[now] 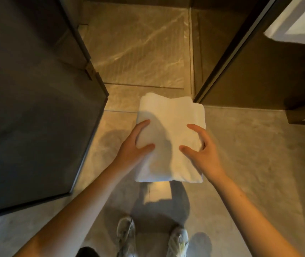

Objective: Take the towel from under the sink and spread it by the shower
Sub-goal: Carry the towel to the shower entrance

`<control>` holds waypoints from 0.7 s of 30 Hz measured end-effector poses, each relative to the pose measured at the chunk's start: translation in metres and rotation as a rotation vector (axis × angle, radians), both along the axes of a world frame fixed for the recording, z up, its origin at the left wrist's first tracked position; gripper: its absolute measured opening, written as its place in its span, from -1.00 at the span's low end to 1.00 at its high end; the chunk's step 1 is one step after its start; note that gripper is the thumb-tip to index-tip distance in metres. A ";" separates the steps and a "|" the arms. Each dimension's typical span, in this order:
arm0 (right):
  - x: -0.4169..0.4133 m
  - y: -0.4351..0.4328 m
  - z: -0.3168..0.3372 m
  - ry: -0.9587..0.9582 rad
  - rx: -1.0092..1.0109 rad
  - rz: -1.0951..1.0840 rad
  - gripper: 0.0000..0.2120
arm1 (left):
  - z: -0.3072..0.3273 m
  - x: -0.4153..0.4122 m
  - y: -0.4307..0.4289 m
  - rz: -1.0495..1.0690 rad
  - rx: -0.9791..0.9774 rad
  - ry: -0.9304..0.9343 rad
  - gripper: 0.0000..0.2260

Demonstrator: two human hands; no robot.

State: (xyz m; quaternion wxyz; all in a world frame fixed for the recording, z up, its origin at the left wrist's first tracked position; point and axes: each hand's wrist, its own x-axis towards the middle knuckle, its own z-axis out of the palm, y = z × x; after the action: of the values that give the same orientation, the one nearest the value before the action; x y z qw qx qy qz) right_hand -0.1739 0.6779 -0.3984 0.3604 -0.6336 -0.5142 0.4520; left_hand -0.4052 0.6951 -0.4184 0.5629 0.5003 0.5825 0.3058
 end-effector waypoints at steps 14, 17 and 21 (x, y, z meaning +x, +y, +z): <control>0.020 0.087 -0.430 -0.029 -0.038 0.081 -0.43 | -0.425 0.014 0.082 -0.028 -0.029 0.067 -0.38; 0.024 0.095 -0.484 -0.053 -0.050 0.084 -0.44 | -0.477 0.014 0.094 -0.066 -0.074 0.053 -0.39; 0.026 0.098 -0.518 -0.132 -0.075 0.098 -0.43 | -0.505 0.015 0.098 -0.163 -0.069 0.231 -0.37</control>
State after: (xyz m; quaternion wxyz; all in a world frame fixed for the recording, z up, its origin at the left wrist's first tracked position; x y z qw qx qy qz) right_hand -0.1477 0.7754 -0.9166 0.2794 -0.6492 -0.5500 0.4450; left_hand -0.3903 0.7932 -0.9232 0.5318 0.5581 0.6112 0.1792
